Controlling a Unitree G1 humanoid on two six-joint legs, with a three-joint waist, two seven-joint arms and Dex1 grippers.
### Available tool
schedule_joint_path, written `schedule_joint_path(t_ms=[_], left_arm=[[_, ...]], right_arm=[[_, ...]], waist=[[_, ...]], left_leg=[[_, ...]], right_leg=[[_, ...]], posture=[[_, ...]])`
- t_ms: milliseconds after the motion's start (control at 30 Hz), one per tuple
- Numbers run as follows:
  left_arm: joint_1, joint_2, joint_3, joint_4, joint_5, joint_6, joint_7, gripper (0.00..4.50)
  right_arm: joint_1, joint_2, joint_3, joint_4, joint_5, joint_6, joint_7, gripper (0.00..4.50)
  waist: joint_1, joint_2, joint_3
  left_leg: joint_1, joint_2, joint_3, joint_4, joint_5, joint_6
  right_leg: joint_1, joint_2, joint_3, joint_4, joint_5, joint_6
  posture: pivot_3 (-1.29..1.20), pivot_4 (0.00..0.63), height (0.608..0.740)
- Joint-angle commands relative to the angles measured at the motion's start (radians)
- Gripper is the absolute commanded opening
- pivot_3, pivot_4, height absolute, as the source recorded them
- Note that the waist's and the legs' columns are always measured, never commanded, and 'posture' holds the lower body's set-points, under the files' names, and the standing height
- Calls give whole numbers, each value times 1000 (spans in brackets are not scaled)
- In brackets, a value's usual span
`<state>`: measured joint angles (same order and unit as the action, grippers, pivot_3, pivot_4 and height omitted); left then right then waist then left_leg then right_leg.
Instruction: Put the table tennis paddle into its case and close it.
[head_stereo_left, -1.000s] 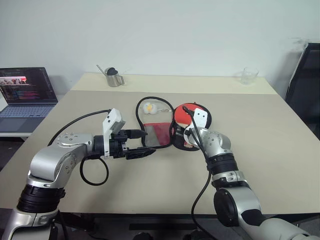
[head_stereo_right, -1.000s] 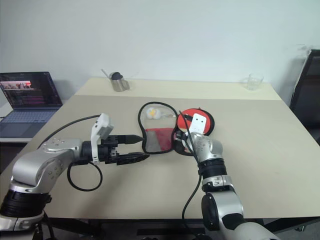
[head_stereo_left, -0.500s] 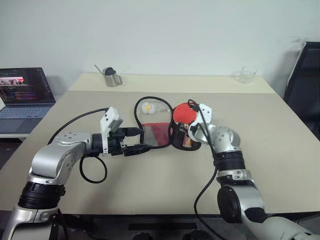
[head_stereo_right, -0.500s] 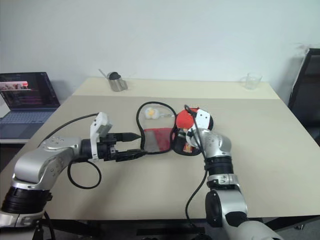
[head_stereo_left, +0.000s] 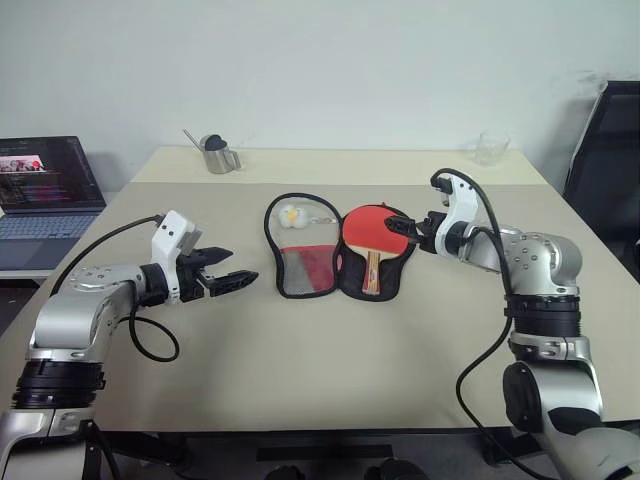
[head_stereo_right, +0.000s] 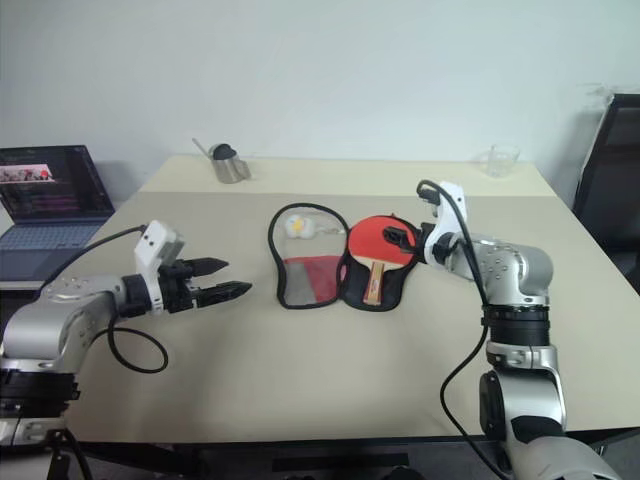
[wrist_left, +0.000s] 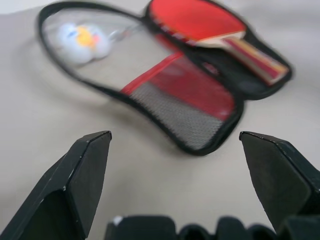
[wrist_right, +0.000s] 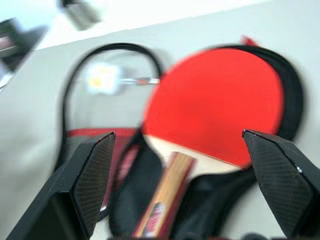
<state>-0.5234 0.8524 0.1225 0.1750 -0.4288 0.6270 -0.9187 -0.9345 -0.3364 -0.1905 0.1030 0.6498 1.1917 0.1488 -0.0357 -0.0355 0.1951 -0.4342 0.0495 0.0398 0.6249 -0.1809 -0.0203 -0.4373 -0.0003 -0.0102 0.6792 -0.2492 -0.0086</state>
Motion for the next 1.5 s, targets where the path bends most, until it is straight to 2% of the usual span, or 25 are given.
schedule_joint_path(t_ms=[33,467,767,1233,1367,1500], left_arm=[[-44,-17,32,58,43,-25,81,4500],[-209,-251,-59,246,139,-40,209,4500],[-266,-339,8,346,84,0,221,4500],[-347,-423,32,427,89,13,280,4500],[-351,-439,41,421,81,22,284,3562],[-351,-445,38,418,84,26,283,2093]], right_arm=[[-7,-21,11,-49,2,0,50,4484],[-2,-9,32,-62,-45,-18,70,4484],[11,-10,12,-74,-63,-14,58,4484],[12,9,9,-74,-84,-16,54,4484],[16,13,6,-74,-85,-17,47,4500],[17,16,1,-72,-87,-21,39,4500]], waist=[[1,0,0],[6,0,0],[4,0,0],[3,0,0],[4,0,0],[4,0,0]], left_leg=[[0,0,0,0,0,0],[-2,-1,1,1,0,0],[-1,-1,1,2,0,0],[-1,-2,1,2,0,0],[-1,-2,1,2,0,0],[-1,-2,1,2,0,0]], right_leg=[[0,0,0,0,0,0],[0,-2,0,0,0,1],[0,0,0,1,0,1],[0,-1,0,1,1,1],[0,-1,0,1,1,1],[0,-1,0,1,1,1]], posture=[[0,150,740],[0,150,740],[0,150,740],[0,150,740],[0,150,740],[0,150,740]])
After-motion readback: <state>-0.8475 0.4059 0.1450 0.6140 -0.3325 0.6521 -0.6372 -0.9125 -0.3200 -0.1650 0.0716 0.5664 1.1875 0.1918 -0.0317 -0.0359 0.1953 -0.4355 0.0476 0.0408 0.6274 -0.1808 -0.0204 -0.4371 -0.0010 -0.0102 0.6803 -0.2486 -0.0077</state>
